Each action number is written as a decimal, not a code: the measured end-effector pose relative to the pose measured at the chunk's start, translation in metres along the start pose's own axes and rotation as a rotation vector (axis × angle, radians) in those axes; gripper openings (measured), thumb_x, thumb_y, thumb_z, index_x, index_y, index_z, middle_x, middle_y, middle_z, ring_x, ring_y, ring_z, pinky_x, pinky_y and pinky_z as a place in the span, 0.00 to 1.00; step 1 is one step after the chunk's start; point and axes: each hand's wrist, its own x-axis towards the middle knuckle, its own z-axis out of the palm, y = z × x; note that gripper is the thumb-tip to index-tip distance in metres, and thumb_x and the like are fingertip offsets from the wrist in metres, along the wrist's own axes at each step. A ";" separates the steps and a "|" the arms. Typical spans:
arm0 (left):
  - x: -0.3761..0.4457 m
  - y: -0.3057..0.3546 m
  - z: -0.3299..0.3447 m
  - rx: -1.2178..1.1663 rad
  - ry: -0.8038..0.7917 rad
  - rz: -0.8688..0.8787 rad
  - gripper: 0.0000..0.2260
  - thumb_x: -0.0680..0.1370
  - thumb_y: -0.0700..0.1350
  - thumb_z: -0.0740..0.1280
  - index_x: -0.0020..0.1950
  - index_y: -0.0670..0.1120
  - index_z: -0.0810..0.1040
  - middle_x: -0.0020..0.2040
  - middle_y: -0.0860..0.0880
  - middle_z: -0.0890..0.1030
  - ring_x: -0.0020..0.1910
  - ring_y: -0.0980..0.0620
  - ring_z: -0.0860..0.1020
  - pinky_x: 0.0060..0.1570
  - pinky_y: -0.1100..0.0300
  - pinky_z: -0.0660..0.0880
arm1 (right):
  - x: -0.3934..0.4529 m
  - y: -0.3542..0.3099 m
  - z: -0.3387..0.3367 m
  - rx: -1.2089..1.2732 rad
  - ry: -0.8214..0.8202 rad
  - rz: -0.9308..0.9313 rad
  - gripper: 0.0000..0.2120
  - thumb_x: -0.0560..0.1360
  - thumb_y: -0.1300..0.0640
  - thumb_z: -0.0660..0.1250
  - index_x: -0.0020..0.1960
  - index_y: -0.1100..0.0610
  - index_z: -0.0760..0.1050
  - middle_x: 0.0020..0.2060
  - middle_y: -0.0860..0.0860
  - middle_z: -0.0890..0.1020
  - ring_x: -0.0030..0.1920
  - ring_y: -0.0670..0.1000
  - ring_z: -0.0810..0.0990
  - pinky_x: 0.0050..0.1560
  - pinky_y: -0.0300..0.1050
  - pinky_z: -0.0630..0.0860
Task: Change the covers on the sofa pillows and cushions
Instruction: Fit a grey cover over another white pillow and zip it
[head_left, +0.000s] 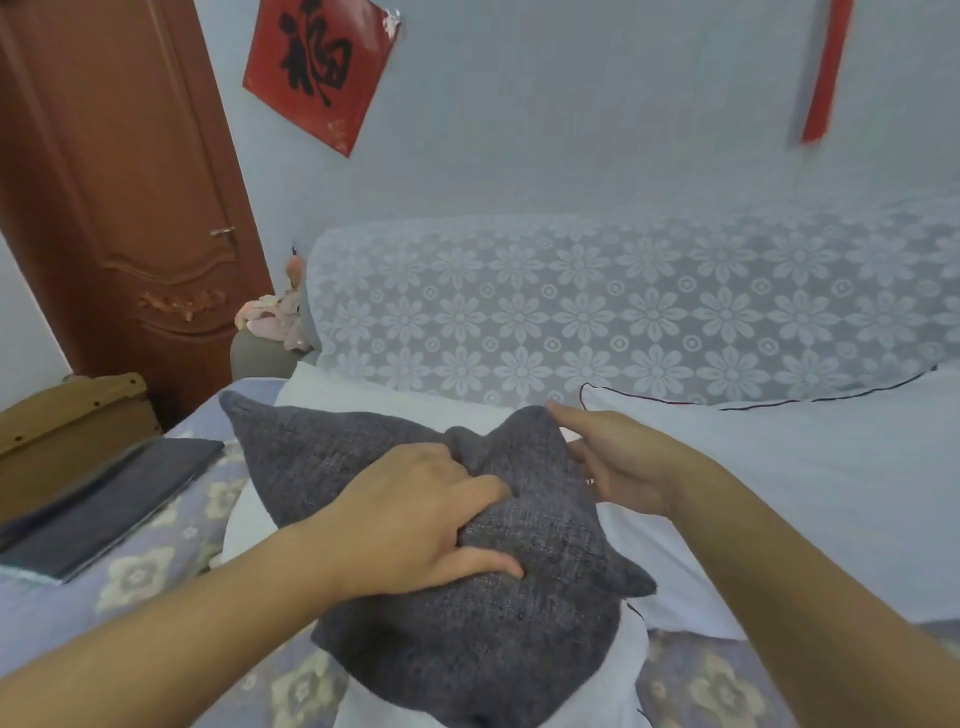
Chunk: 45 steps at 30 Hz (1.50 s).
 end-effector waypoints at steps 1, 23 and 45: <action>0.003 0.003 -0.006 -0.015 0.021 0.018 0.25 0.77 0.70 0.62 0.53 0.50 0.81 0.32 0.54 0.77 0.31 0.51 0.75 0.38 0.60 0.71 | -0.004 -0.006 0.006 0.006 -0.070 0.024 0.20 0.81 0.44 0.65 0.63 0.58 0.79 0.56 0.59 0.84 0.56 0.57 0.82 0.66 0.56 0.75; 0.229 -0.043 -0.140 -0.651 0.474 -0.848 0.15 0.68 0.56 0.77 0.48 0.48 0.84 0.45 0.52 0.85 0.45 0.51 0.83 0.48 0.59 0.80 | -0.144 -0.122 -0.062 -0.585 0.516 -0.480 0.11 0.81 0.49 0.65 0.59 0.53 0.78 0.50 0.48 0.84 0.48 0.49 0.82 0.42 0.41 0.73; -0.168 0.110 0.133 -0.463 0.020 -1.637 0.30 0.81 0.64 0.59 0.80 0.52 0.61 0.76 0.40 0.62 0.74 0.38 0.65 0.72 0.40 0.65 | -0.089 0.282 -0.007 -1.152 0.758 -0.235 0.21 0.80 0.53 0.63 0.72 0.56 0.70 0.72 0.61 0.69 0.71 0.64 0.65 0.72 0.58 0.62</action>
